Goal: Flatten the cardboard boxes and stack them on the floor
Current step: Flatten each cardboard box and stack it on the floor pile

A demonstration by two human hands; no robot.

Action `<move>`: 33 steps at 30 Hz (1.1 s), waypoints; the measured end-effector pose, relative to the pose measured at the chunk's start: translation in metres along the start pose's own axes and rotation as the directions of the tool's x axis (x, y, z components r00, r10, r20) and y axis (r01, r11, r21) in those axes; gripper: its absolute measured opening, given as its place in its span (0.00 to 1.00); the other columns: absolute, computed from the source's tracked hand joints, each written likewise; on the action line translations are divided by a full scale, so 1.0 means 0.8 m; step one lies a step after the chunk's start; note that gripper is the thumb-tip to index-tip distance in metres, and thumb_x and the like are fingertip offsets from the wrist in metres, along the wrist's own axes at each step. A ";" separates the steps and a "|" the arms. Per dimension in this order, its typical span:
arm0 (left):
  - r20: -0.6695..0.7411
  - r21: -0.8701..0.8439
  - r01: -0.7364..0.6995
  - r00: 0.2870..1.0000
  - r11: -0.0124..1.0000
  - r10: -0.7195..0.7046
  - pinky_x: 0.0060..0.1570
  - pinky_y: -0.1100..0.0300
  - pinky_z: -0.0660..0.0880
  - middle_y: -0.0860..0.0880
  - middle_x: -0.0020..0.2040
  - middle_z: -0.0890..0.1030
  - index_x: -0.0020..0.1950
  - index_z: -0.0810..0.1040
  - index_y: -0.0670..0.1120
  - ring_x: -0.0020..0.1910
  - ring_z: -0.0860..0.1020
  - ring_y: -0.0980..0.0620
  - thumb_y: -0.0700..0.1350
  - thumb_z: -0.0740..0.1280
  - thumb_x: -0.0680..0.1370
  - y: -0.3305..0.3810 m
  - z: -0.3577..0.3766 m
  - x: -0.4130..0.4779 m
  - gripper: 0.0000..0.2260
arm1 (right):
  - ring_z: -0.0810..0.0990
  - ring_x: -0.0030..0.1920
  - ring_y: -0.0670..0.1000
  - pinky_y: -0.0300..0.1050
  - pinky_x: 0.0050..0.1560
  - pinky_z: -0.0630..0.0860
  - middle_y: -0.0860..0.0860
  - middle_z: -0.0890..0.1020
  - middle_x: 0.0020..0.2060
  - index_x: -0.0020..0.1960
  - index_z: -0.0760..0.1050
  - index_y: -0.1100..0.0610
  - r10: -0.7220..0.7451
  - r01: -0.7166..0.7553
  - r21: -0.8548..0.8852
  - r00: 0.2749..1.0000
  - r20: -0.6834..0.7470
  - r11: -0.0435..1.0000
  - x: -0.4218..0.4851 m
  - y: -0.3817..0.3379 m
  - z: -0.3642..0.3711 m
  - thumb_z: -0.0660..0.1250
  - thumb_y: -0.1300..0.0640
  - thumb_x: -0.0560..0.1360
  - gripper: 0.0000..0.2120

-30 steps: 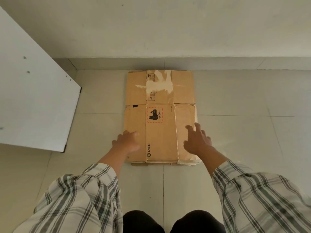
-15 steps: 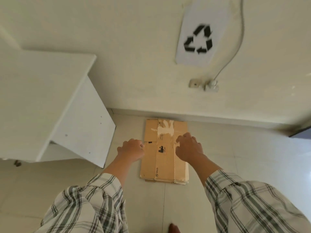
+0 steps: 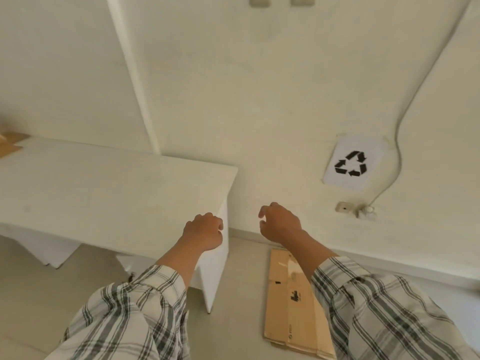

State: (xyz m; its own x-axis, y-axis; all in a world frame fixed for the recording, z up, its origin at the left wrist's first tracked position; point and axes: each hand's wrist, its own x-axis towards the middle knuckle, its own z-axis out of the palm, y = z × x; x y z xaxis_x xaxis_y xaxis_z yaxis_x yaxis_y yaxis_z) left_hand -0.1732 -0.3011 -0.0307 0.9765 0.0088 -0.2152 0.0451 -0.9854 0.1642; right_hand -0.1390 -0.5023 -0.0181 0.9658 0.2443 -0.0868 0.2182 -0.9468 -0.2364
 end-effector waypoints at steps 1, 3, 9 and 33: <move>-0.010 0.009 0.005 1.000 1.000 -0.005 0.59 0.52 0.69 0.50 0.65 0.72 0.65 0.75 0.53 0.65 0.69 0.46 0.44 0.58 0.80 -0.028 -0.011 -0.008 0.15 | 0.76 0.61 0.53 0.47 0.54 0.72 0.49 0.73 0.62 0.66 0.73 0.49 -0.010 0.010 -0.006 1.000 -0.010 1.000 0.001 -0.024 -0.001 0.58 0.54 0.81 0.15; -0.038 0.018 0.029 0.999 0.999 -0.028 0.61 0.52 0.69 0.50 0.65 0.72 0.64 0.75 0.53 0.66 0.69 0.46 0.44 0.58 0.80 -0.094 -0.037 -0.027 0.15 | 0.76 0.61 0.53 0.47 0.54 0.72 0.49 0.73 0.63 0.67 0.72 0.49 -0.040 0.040 -0.021 0.999 -0.027 0.999 0.003 -0.084 -0.001 0.58 0.54 0.81 0.16; -0.106 -0.054 0.073 0.991 0.996 -0.078 0.62 0.50 0.71 0.50 0.65 0.73 0.62 0.77 0.53 0.65 0.70 0.45 0.45 0.59 0.80 -0.262 -0.090 -0.047 0.13 | 0.76 0.60 0.53 0.47 0.54 0.73 0.49 0.73 0.63 0.68 0.71 0.49 -0.151 0.146 -0.075 0.986 -0.069 0.986 0.042 -0.247 0.006 0.58 0.53 0.81 0.16; -0.156 -0.182 0.183 0.965 0.966 -0.212 0.60 0.51 0.73 0.51 0.63 0.74 0.59 0.78 0.53 0.61 0.73 0.48 0.47 0.60 0.81 -0.896 -0.227 0.108 0.11 | 0.78 0.54 0.56 0.47 0.47 0.73 0.51 0.77 0.56 0.64 0.71 0.53 -0.337 0.335 -0.041 0.937 -0.087 0.941 0.399 -0.877 0.142 0.59 0.56 0.79 0.15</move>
State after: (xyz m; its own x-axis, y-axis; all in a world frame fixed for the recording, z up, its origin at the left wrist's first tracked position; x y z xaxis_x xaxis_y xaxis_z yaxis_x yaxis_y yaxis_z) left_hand -0.0834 0.4371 0.0075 0.9654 0.2437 -0.0923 0.2603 -0.9196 0.2944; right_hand 0.0004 0.2640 0.0104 0.8440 0.5300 0.0826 0.5345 -0.8182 -0.2118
